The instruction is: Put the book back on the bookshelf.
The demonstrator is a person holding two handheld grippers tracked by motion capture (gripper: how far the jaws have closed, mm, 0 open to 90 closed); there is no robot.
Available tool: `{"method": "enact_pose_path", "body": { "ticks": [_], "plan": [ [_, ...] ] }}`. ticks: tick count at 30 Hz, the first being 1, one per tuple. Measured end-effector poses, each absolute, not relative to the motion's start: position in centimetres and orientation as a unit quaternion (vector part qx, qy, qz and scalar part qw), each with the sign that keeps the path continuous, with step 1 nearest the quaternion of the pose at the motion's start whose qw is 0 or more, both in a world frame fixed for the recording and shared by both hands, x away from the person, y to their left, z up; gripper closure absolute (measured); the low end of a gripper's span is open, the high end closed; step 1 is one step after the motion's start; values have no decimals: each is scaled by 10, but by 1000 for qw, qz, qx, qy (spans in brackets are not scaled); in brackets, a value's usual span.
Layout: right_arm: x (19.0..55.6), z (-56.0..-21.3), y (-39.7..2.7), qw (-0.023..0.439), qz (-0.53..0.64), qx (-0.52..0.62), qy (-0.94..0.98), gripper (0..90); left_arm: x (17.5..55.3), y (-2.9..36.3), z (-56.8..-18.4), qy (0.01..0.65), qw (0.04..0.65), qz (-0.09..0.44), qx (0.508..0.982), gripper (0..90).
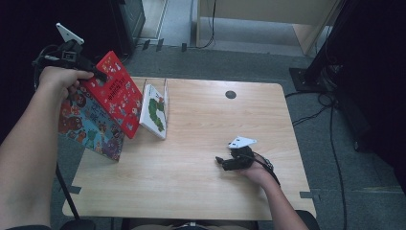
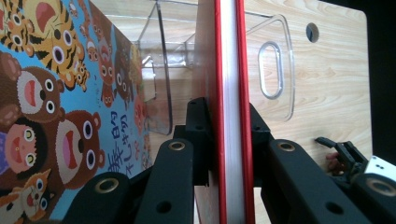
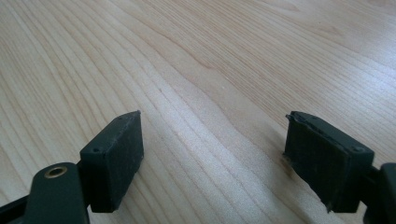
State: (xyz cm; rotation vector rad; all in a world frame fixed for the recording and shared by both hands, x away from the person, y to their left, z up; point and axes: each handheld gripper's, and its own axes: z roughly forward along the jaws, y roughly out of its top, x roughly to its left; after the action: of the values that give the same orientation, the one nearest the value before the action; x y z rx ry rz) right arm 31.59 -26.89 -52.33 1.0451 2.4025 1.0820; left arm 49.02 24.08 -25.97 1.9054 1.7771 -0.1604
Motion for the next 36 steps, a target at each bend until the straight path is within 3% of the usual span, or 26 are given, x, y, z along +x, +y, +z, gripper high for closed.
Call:
{"method": "enact_pose_path", "body": {
  "ticks": [19, 36],
  "plan": [
    [316, -523, -269, 152, 377, 364, 838, 194, 489, 240, -277, 654, 257, -47, 710, 779],
    [316, -523, -268, 151, 377, 365, 838, 195, 489, 238, -280, 649, 248, -71, 716, 762]
  ]
}}
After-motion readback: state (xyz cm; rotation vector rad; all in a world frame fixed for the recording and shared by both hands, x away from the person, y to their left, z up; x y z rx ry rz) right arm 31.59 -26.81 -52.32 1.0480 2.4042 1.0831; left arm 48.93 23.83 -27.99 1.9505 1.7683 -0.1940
